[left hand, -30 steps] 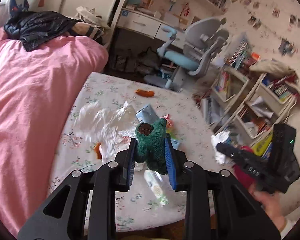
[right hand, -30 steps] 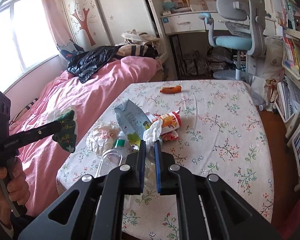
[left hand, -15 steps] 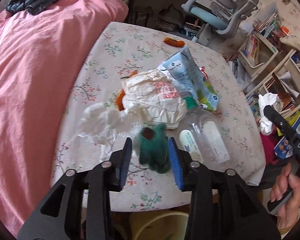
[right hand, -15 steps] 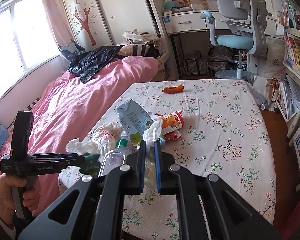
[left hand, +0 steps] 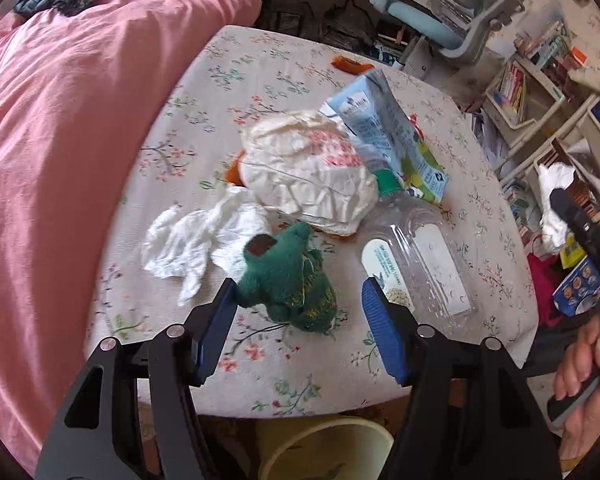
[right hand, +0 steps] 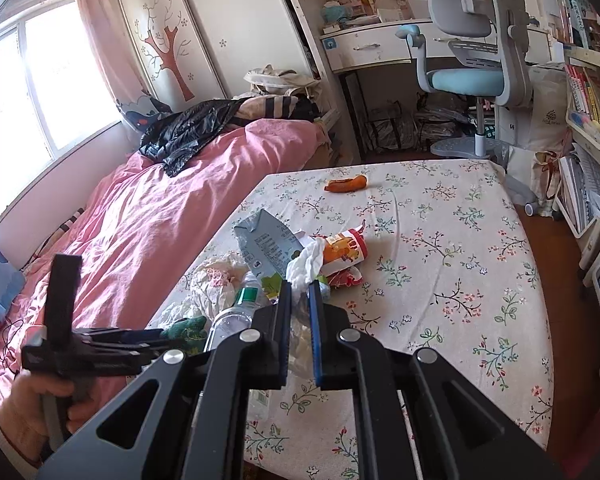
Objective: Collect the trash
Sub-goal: 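Lift the green plush and white tissue off the table with both grippers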
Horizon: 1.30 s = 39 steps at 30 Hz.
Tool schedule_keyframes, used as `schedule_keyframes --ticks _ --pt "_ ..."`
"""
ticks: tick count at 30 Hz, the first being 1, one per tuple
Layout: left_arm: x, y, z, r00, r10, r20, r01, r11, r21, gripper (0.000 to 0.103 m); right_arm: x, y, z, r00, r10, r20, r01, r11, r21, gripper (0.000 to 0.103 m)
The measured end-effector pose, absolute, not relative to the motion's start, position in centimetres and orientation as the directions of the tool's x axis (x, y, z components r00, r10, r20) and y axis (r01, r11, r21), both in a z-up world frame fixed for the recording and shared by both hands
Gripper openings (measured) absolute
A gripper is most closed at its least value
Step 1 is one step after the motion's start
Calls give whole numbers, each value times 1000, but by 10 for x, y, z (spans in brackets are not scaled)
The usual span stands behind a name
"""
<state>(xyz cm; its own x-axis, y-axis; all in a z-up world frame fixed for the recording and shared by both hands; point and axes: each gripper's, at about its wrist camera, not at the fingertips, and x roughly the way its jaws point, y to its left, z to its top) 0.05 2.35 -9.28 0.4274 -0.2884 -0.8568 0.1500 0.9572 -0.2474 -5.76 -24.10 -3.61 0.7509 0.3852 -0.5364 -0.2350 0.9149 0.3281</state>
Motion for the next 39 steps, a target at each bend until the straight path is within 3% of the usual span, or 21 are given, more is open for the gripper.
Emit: schedule_keyframes --ticks 3,6,17,26,32,39 --pt "2 15 -101 432 -254 -865 155 966 -206 27 -57 -243 -36 751 386 -536 -233 914 333 10" --pt "-1 21 -96 463 -263 -847 140 965 -223 18 -57 -245 -36 751 390 -533 -229 911 344 10" --pt "-36 31 -43 604 -335 -723 219 942 -253 17 -59 -235 -31 749 420 -512 -260 898 356 10" --pt "-73 20 -12 718 -306 -626 262 951 -164 17 -87 -212 -12 761 480 -436 -350 870 347 10" --pt "-98 30 -8 740 -300 -602 239 954 -181 17 -115 -193 -7 764 511 -395 -413 856 310 10" --pt "-116 33 -9 747 -298 -595 244 955 -171 17 -148 -178 -20 741 530 -413 -444 847 292 10"
